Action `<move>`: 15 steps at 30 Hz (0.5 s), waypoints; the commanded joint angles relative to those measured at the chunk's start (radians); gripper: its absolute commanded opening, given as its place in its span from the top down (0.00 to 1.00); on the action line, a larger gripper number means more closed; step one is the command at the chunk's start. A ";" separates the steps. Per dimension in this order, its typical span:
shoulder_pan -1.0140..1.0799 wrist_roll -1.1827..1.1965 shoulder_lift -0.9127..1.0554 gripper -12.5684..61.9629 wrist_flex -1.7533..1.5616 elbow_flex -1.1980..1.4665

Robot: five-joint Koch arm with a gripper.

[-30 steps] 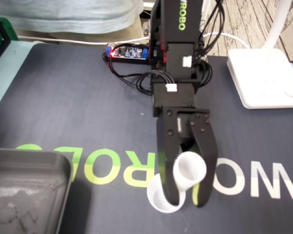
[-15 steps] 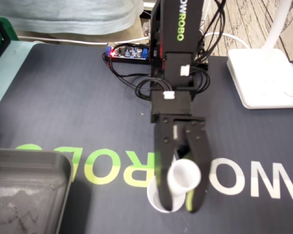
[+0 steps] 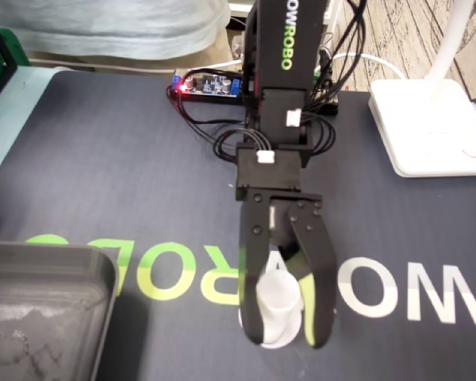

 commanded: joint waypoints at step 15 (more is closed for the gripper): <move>0.006 0.486 0.477 0.49 0.221 -0.066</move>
